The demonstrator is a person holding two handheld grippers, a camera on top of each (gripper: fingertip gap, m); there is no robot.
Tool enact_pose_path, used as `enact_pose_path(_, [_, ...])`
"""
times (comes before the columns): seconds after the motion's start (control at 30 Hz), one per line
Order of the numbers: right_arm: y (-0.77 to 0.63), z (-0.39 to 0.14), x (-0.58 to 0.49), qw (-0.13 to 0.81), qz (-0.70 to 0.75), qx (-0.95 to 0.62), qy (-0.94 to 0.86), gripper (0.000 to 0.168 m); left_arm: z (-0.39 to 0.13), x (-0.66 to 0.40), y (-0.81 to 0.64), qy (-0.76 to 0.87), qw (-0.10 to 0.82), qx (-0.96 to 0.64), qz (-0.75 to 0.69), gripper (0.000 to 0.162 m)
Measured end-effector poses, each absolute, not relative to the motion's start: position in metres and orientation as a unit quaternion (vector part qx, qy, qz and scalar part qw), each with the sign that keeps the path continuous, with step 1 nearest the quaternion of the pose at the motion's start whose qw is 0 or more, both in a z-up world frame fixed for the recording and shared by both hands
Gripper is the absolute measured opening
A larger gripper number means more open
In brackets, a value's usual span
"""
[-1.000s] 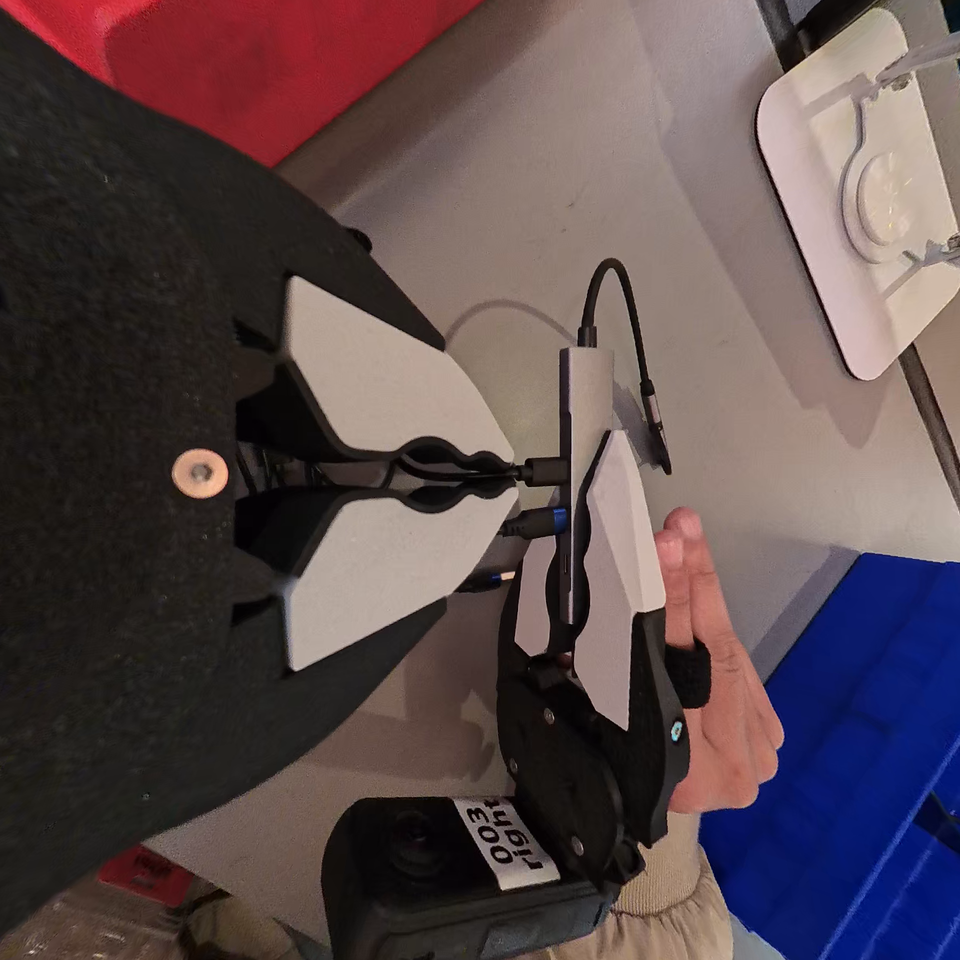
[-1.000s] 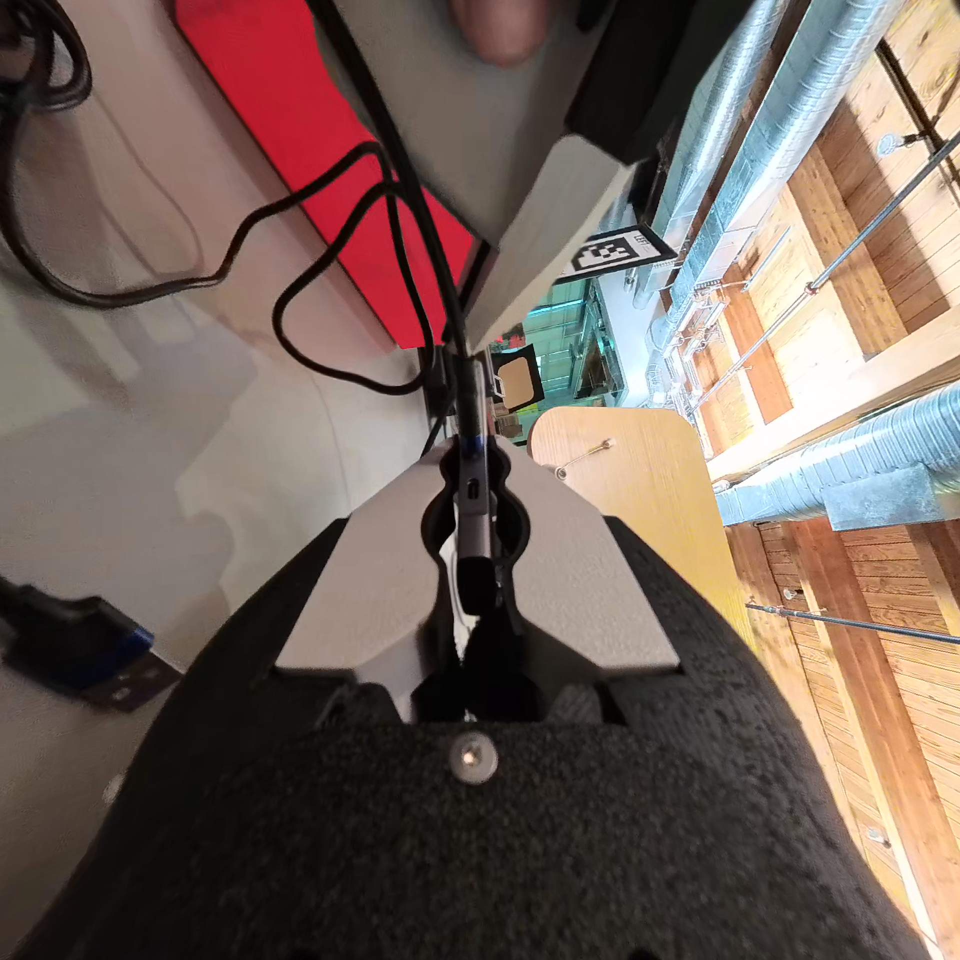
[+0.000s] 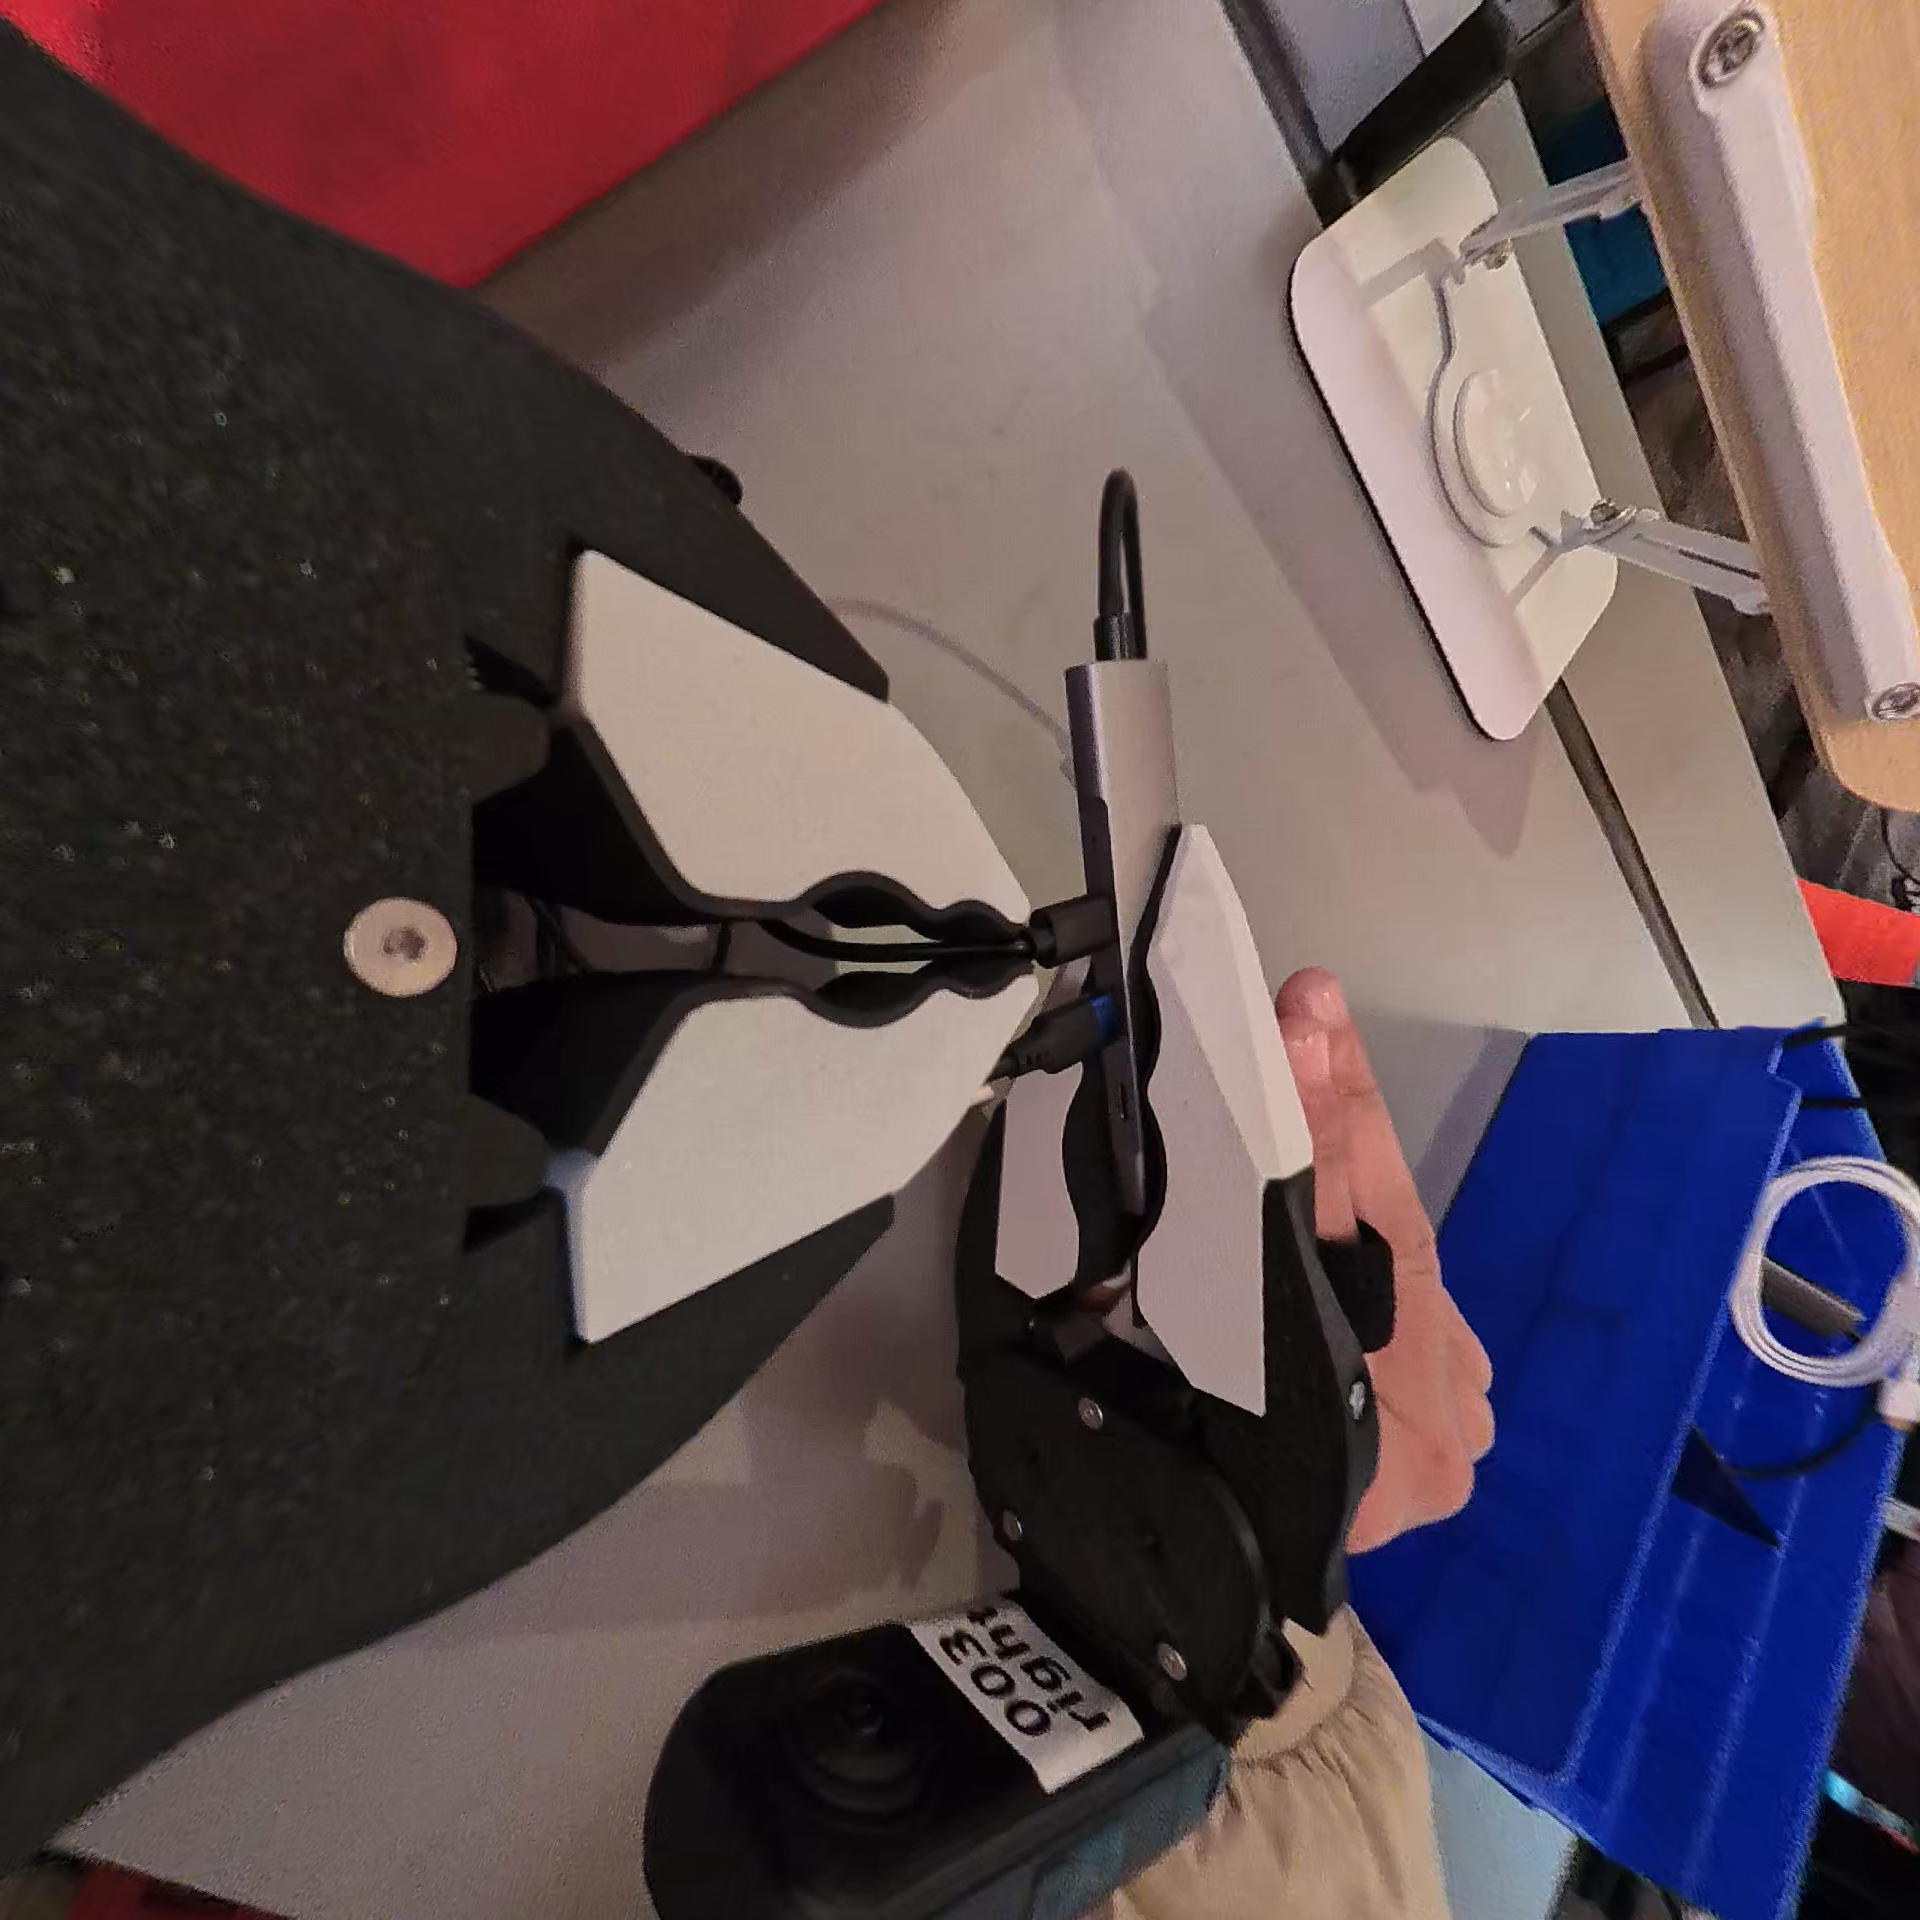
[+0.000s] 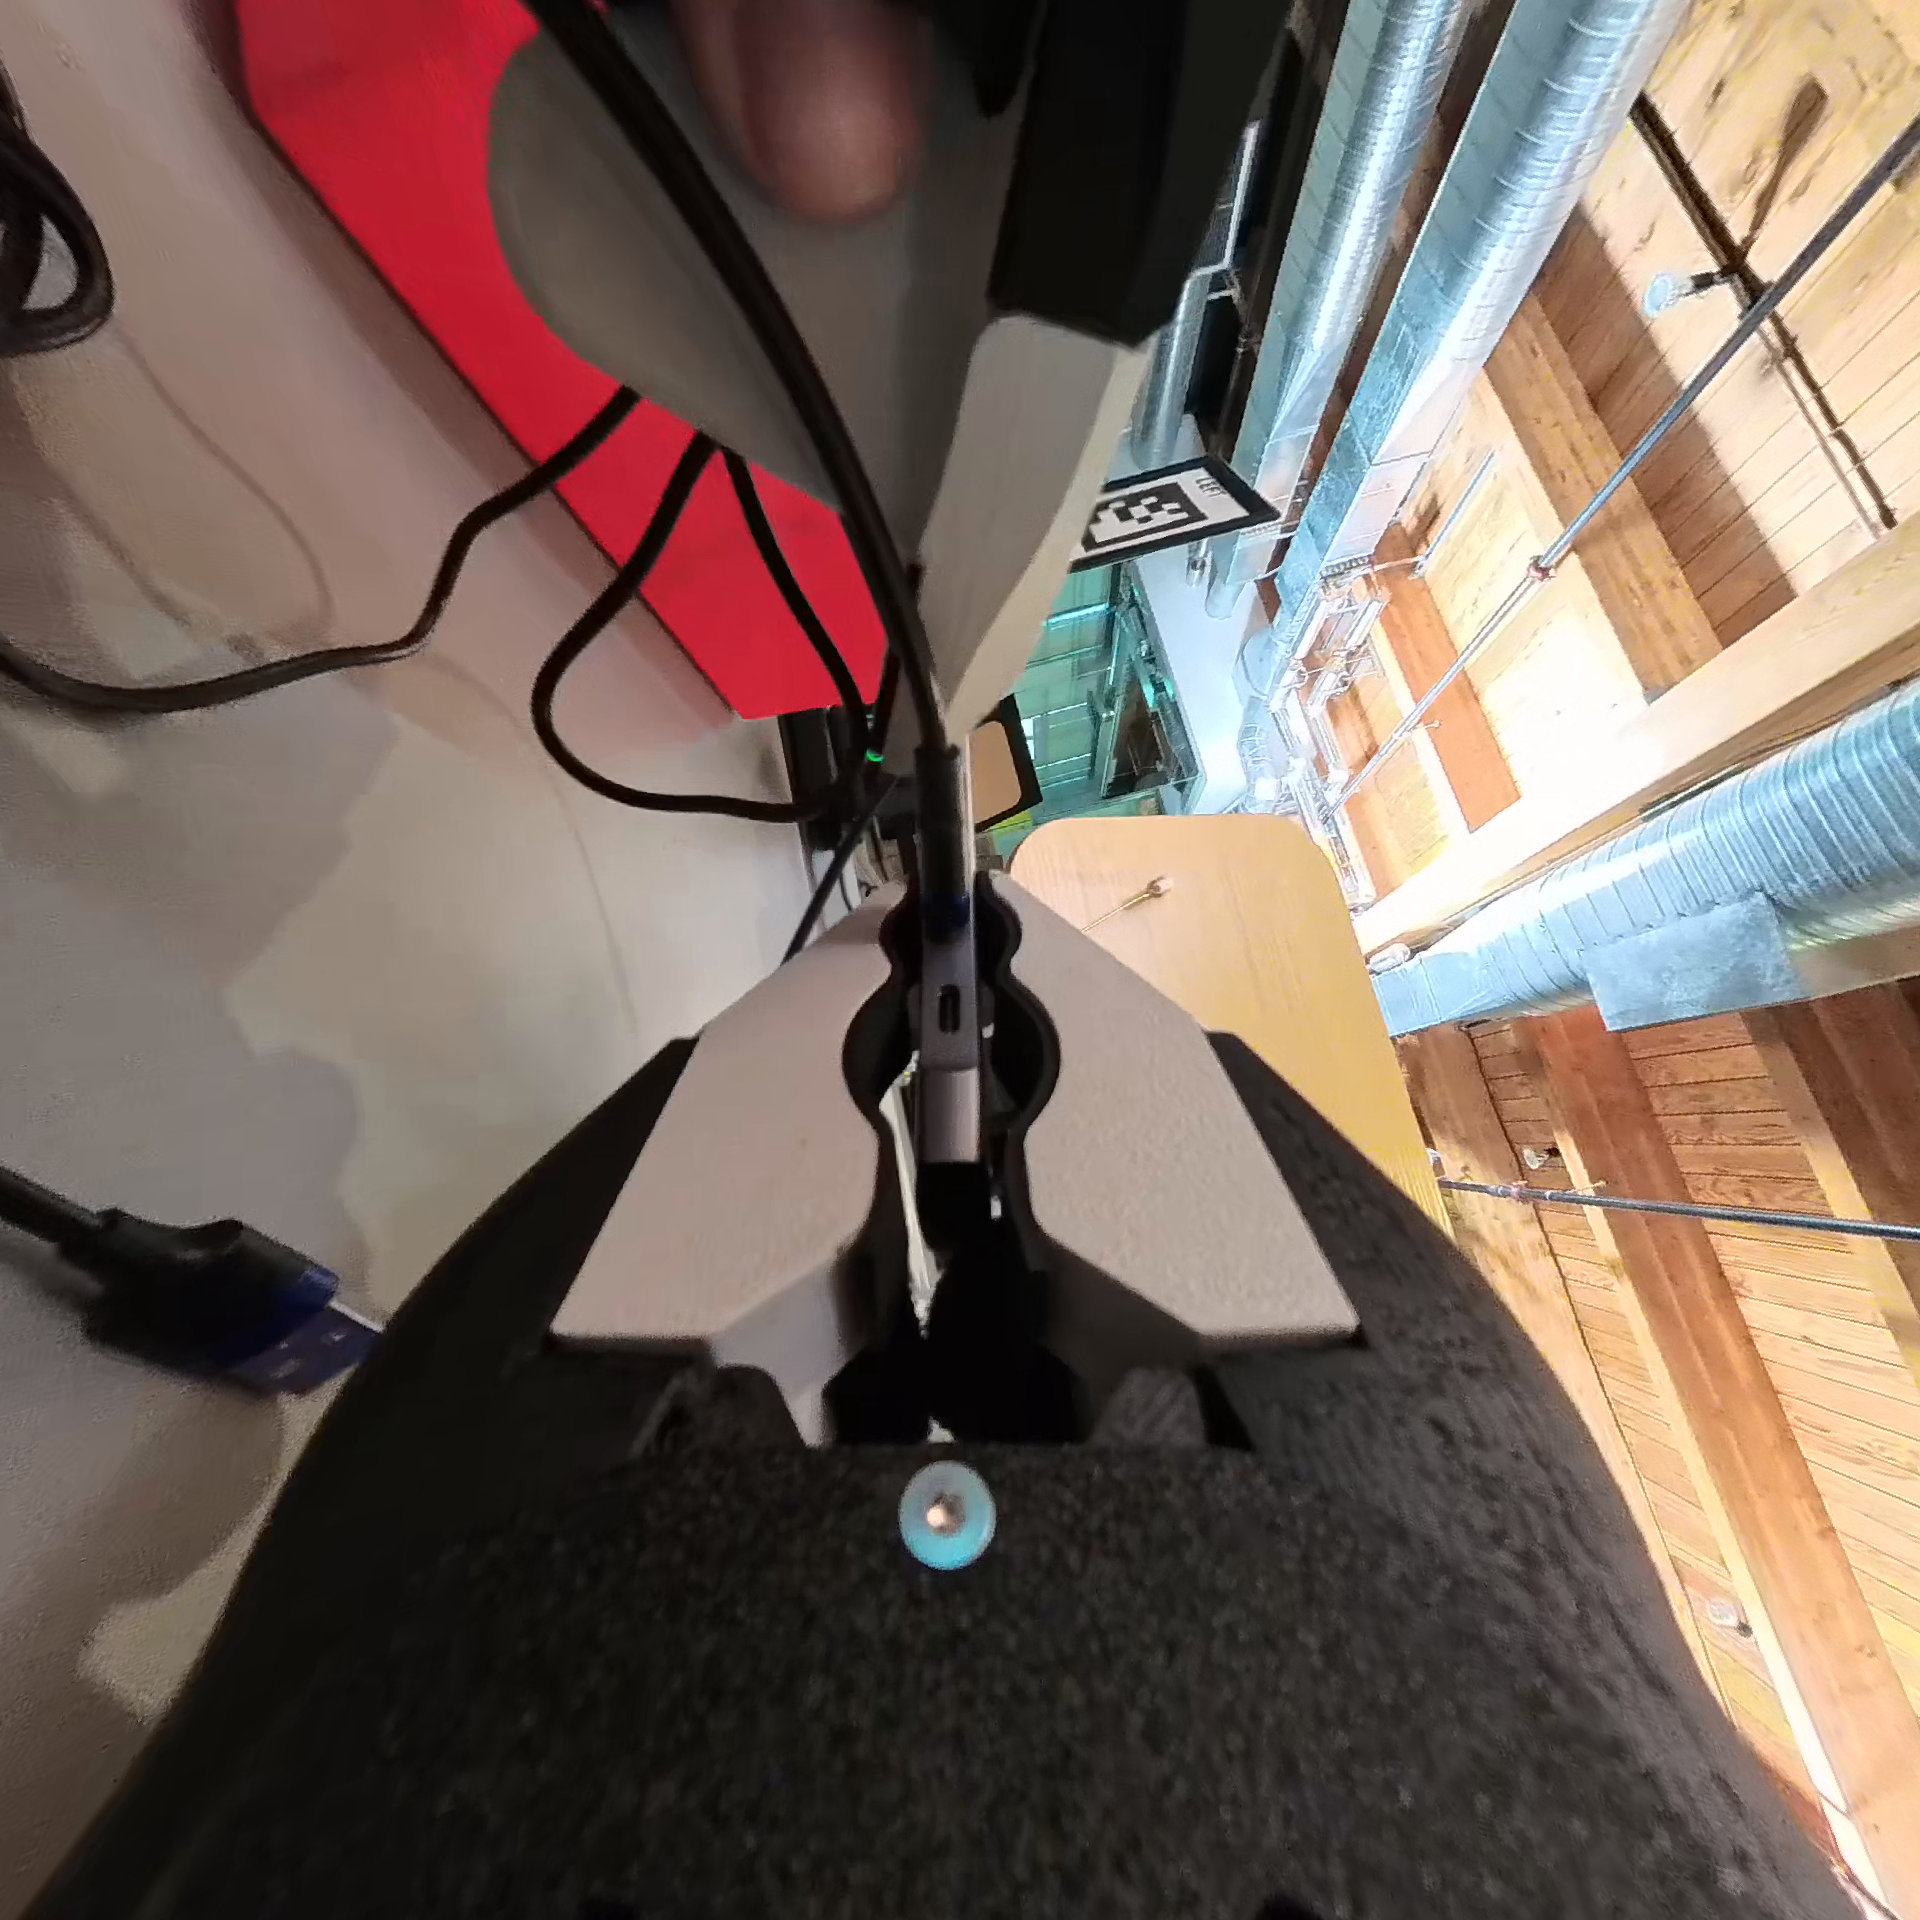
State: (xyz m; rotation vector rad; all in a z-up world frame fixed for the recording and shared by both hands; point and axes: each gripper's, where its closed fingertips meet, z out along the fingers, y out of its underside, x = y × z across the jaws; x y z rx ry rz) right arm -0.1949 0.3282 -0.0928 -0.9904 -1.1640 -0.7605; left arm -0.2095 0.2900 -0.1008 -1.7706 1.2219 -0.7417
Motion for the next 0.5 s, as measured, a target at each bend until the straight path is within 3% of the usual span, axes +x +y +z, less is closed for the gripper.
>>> enact_pose_path(0.5, [0.332, -0.104, -0.197, 0.652, -0.289, -0.482, -0.509, 0.010, -0.109, -0.215, 0.292, 0.494, 0.420, -0.704, -0.290, 0.003])
